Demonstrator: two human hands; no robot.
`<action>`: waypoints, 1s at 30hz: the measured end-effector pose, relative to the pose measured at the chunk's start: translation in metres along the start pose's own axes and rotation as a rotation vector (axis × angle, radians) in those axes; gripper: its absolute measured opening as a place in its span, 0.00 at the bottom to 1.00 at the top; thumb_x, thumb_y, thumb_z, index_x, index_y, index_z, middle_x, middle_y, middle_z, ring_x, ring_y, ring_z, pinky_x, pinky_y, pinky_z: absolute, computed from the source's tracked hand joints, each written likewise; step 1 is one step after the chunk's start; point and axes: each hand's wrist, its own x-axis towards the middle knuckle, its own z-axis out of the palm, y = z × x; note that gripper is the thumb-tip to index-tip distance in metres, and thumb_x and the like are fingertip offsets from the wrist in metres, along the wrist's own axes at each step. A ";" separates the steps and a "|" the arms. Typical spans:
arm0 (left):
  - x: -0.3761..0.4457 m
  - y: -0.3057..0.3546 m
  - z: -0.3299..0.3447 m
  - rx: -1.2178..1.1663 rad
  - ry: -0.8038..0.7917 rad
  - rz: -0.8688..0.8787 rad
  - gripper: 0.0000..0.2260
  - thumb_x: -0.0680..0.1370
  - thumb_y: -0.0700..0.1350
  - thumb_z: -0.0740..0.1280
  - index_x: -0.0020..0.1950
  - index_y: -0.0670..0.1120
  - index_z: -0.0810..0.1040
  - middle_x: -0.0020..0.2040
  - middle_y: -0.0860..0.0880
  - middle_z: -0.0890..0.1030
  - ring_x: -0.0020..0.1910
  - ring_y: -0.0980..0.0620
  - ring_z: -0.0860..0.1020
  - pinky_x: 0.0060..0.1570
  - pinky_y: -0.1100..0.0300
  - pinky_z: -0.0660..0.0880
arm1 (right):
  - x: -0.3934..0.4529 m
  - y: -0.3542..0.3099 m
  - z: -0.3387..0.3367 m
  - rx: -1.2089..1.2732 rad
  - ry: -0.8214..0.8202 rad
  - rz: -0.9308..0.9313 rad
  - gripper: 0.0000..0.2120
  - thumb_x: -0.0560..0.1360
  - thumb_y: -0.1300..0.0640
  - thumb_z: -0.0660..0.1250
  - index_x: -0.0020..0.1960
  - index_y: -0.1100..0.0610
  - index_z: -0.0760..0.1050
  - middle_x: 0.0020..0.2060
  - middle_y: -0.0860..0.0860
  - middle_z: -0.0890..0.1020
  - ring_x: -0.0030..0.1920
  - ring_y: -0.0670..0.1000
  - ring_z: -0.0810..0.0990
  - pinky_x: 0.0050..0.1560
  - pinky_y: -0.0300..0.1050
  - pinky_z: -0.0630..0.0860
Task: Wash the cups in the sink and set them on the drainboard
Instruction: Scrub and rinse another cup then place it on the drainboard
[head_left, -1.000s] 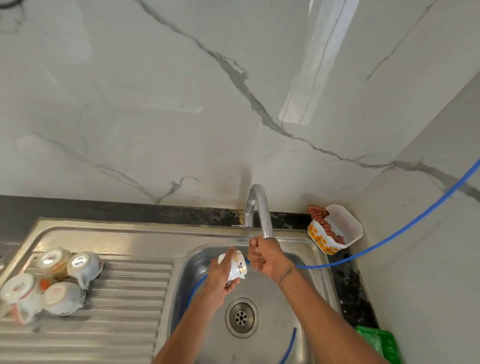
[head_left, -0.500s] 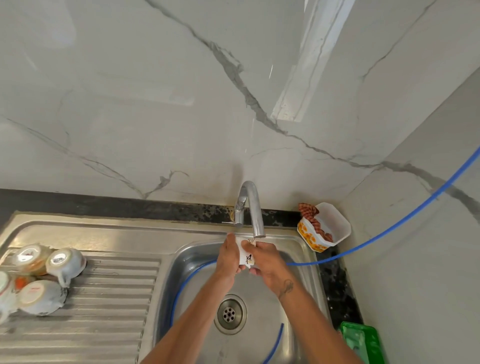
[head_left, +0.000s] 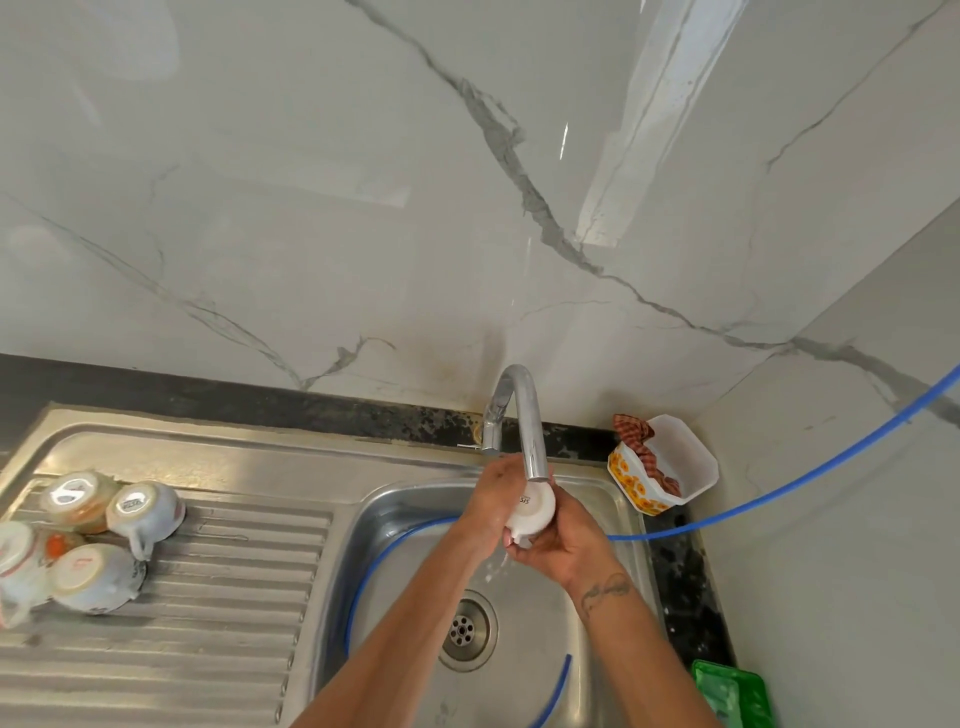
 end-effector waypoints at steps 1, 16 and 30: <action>0.003 -0.001 0.001 0.029 0.041 0.009 0.11 0.79 0.48 0.65 0.47 0.44 0.84 0.49 0.38 0.86 0.46 0.43 0.82 0.50 0.48 0.80 | 0.000 -0.003 0.004 -0.036 0.019 -0.007 0.12 0.78 0.49 0.71 0.55 0.57 0.81 0.39 0.58 0.86 0.47 0.58 0.82 0.45 0.53 0.78; -0.012 0.001 -0.033 0.295 0.366 0.135 0.14 0.80 0.57 0.69 0.57 0.49 0.81 0.46 0.49 0.86 0.45 0.49 0.86 0.44 0.54 0.83 | -0.035 0.018 0.006 -0.842 -0.163 -0.457 0.18 0.84 0.48 0.58 0.65 0.58 0.78 0.59 0.61 0.83 0.61 0.59 0.83 0.56 0.44 0.83; -0.036 0.007 -0.031 -0.445 0.128 -0.430 0.20 0.81 0.57 0.71 0.60 0.41 0.82 0.47 0.40 0.85 0.44 0.44 0.83 0.37 0.53 0.81 | -0.043 0.007 0.007 -1.966 -0.041 -0.980 0.14 0.83 0.52 0.66 0.67 0.53 0.75 0.60 0.53 0.82 0.60 0.54 0.80 0.59 0.51 0.77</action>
